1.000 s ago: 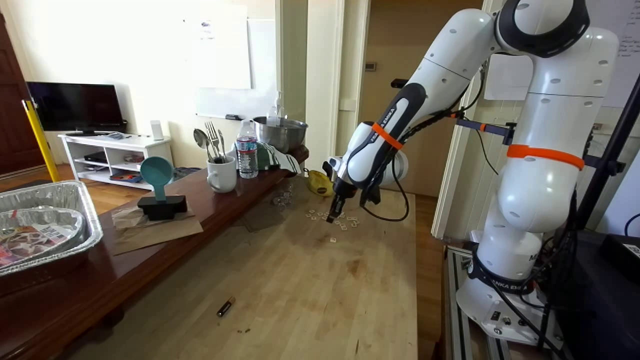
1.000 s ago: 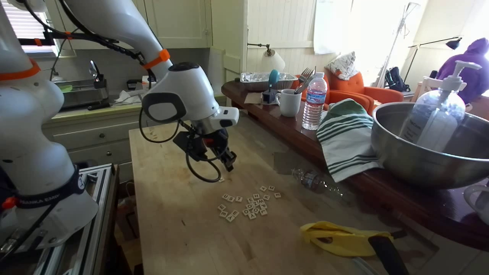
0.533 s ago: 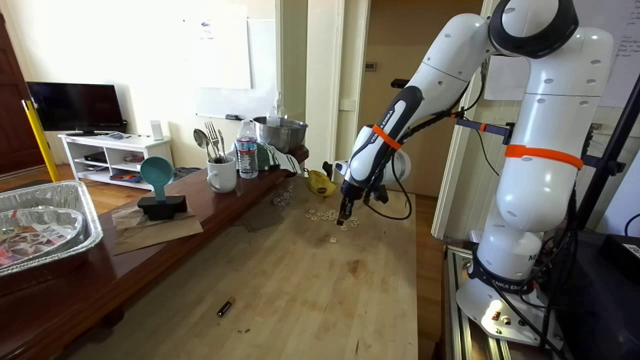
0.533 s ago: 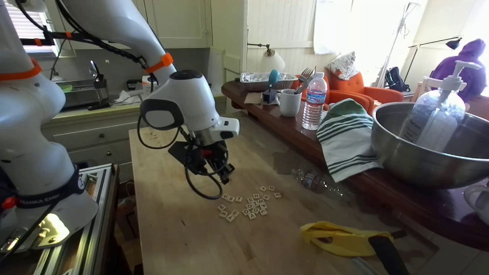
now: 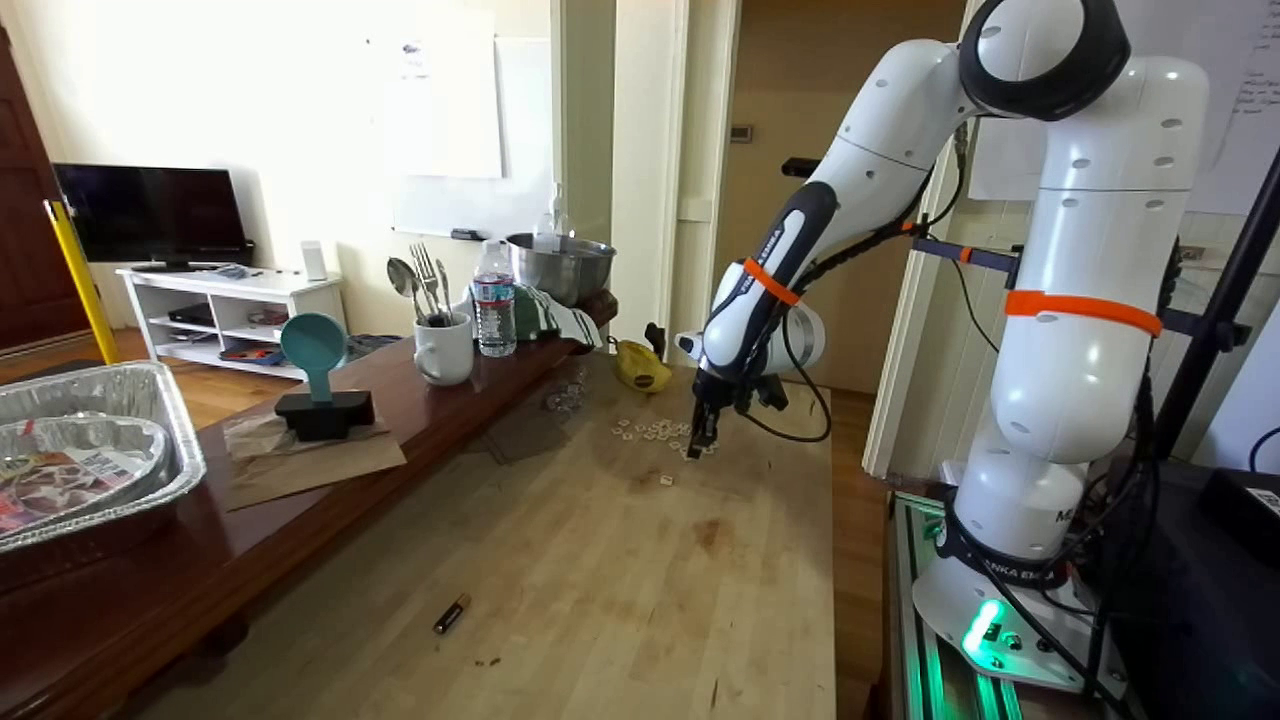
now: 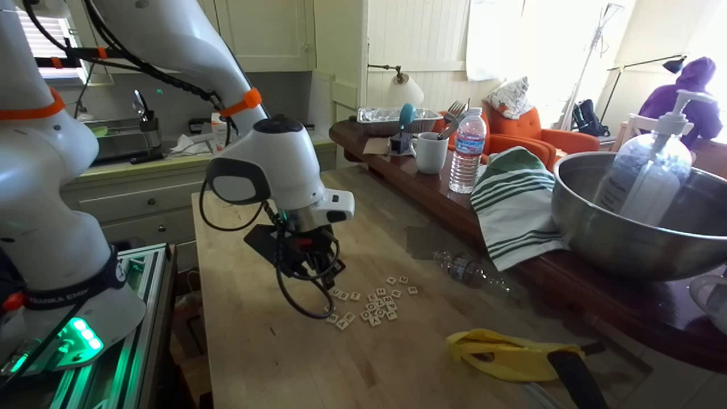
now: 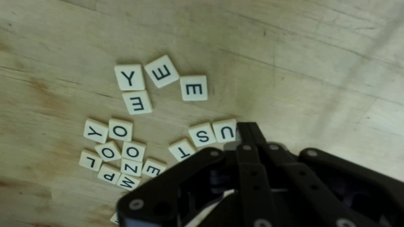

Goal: Form a new word using four tiles

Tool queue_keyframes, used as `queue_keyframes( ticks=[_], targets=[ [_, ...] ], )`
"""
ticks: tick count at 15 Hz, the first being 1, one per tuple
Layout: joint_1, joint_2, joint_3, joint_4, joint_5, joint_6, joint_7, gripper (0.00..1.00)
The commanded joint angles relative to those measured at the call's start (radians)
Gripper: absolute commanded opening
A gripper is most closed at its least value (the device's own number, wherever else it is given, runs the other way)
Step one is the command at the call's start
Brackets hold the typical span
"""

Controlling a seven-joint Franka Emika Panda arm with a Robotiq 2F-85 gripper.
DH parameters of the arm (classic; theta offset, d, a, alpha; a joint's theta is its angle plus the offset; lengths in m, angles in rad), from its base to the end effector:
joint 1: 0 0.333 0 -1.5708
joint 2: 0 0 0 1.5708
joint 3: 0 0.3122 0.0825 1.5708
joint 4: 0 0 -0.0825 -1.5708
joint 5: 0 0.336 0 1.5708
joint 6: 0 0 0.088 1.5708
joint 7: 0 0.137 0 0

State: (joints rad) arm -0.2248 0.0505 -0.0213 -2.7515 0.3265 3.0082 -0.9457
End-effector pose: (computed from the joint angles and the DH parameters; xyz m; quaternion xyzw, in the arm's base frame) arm 0.3812 -0.1187 0.2340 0.9762 0.1880 0.1052 0.0260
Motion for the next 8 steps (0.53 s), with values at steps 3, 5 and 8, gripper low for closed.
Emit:
queue_keyframes(
  ticks=[3,5,8],
  targets=[
    [-0.019,0.005,-0.002,0.003,0.026,0.032,-0.049,0.0],
    [-0.02,0.008,0.004,0.004,0.043,0.043,-0.059,0.0],
    [-0.019,0.011,0.013,0.004,0.071,0.057,-0.077,0.0]
  ],
)
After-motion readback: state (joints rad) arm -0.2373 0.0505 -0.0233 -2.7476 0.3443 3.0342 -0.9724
